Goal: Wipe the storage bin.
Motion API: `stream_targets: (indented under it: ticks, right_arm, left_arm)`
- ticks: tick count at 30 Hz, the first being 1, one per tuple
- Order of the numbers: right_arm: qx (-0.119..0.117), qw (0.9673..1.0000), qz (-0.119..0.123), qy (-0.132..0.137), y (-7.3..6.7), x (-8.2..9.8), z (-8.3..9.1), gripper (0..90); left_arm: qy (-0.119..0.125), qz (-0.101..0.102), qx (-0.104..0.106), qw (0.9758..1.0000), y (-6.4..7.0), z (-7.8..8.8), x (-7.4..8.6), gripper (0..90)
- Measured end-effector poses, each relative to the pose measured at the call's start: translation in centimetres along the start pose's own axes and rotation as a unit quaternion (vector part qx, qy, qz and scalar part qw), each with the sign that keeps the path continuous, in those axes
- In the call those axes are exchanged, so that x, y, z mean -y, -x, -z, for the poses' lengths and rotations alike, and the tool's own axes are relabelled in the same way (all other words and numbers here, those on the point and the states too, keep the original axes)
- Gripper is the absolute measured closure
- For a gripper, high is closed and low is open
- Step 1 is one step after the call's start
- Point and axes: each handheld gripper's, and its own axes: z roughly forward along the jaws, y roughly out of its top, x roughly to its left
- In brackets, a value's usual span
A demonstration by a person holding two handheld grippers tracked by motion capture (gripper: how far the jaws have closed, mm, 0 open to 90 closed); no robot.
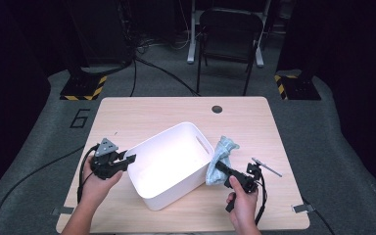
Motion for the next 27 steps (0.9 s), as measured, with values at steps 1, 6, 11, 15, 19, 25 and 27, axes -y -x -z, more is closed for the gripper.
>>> stream_targets:
  ticks: [1, 6, 11, 15, 19, 25, 27]
  right_arm:
    - [-0.006, 1.0000, -0.005, -0.001, 0.2, 0.1, 0.0, 66.0]
    - [0.001, 0.9999, -0.014, -0.010, 1.3, 0.5, -0.5, 66.0]
    - [0.025, 0.9991, -0.023, -0.025, 2.8, 1.2, -1.1, 66.3]
    - [0.064, 0.9959, -0.034, -0.055, 4.8, 2.1, -1.8, 66.4]
    - [0.078, 0.9922, -0.060, -0.076, 5.8, 2.6, -2.3, 66.4]
    - [0.078, 0.9917, -0.063, -0.080, 6.0, 2.4, -2.4, 65.9]
    - [0.079, 0.9913, -0.068, -0.082, 6.1, 2.4, -2.3, 65.5]
  left_arm:
    - [0.000, 0.001, 0.000, 1.0000, 0.0, 0.0, 0.0, 67.5]
    - [-0.002, -0.002, 0.005, 1.0000, -0.1, 0.1, 0.0, 69.0]
    - [-0.004, -0.001, 0.007, 1.0000, -0.1, 0.1, 0.0, 69.3]
    - [-0.004, 0.000, 0.007, 1.0000, -0.1, 0.1, 0.0, 69.2]
    - [-0.008, -0.003, 0.011, 0.9999, -0.1, 0.2, -0.1, 69.0]
    - [-0.031, -0.019, 0.027, 0.9990, 0.1, 0.5, -0.4, 68.1]
    - [-0.036, -0.019, 0.032, 0.9987, 0.0, 0.5, -0.4, 67.1]
